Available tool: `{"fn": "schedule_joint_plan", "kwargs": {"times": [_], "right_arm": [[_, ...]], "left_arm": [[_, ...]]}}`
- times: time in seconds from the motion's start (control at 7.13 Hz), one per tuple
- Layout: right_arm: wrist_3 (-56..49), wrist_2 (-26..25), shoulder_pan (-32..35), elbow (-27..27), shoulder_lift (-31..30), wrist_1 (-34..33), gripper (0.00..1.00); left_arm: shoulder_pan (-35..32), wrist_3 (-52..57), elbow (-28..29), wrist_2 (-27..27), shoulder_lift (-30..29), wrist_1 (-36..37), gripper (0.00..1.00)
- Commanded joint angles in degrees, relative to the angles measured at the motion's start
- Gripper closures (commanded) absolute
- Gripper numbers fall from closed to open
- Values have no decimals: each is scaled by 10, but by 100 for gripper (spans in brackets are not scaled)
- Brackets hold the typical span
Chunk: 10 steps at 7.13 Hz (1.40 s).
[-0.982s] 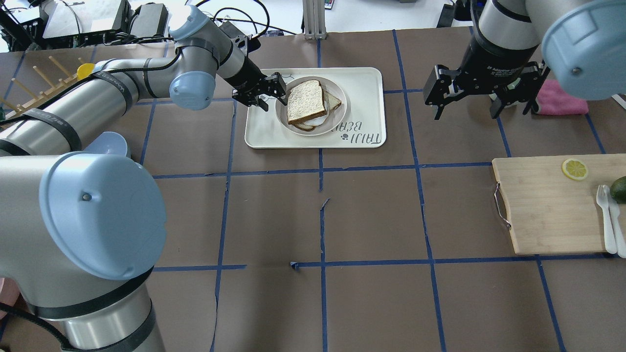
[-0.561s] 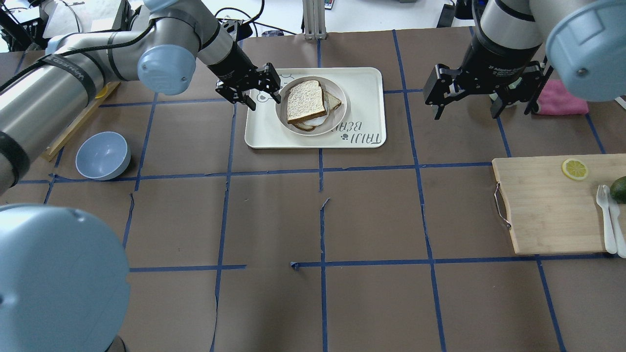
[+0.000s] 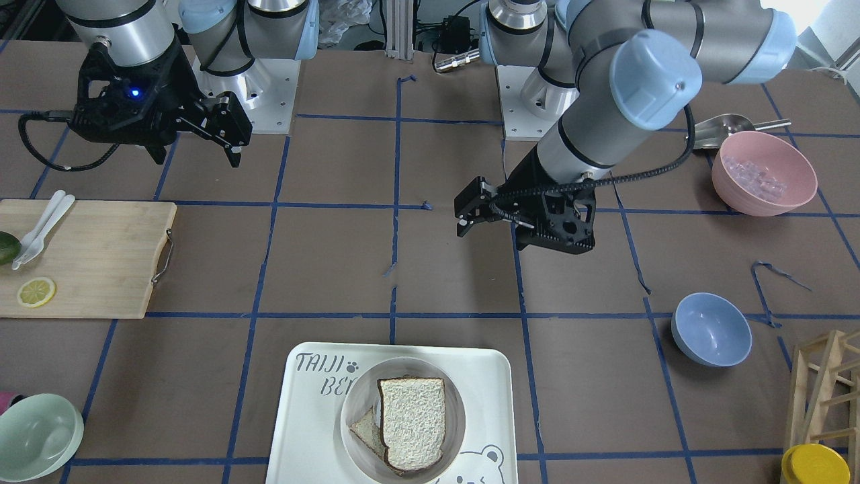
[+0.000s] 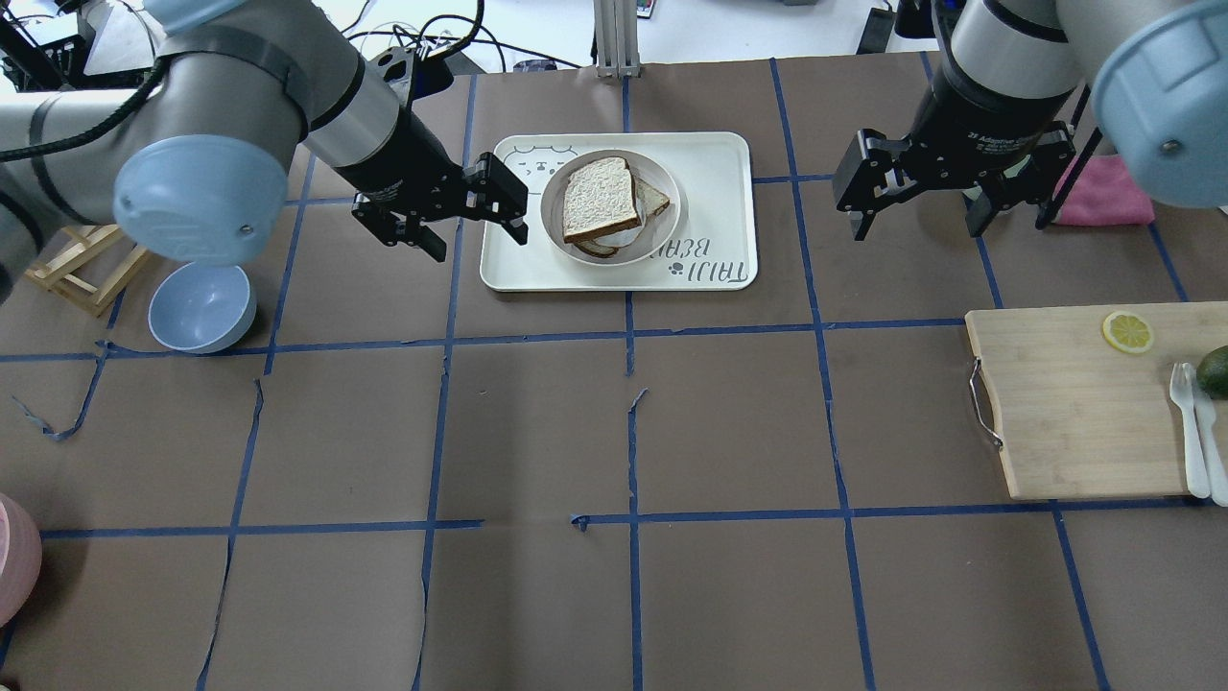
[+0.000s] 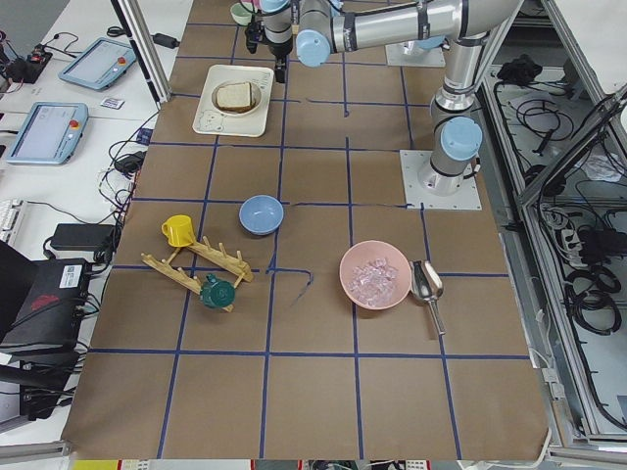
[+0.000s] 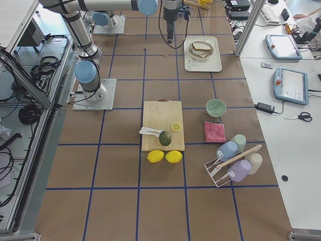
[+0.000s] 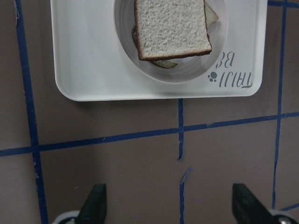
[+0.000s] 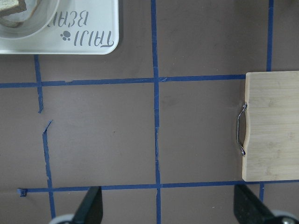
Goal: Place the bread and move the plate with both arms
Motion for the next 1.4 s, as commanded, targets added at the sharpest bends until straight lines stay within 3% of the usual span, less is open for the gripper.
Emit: {"fn": "schedule_joint_plan", "kwargs": {"times": [0.0, 0.14, 0.28, 0.42, 0.7, 1.26], "right_arm": [[-1, 2, 0, 1, -1, 0, 0], [-2, 2, -1, 1, 0, 0, 0], [-2, 2, 0, 1, -1, 0, 0], [-2, 2, 0, 1, -1, 0, 0], [-1, 2, 0, 1, -1, 0, 0], [-1, 2, -1, 1, -1, 0, 0]], "left_arm": [[-4, 1, -8, 45, 69, -72, 0], [-4, 2, -4, 103, 84, -128, 0], [-4, 2, 23, 112, 80, -163, 0], [2, 3, 87, 143, 61, -213, 0], [3, 4, 164, 152, 14, -228, 0], [1, 29, 112, 162, 26, -120, 0]]}}
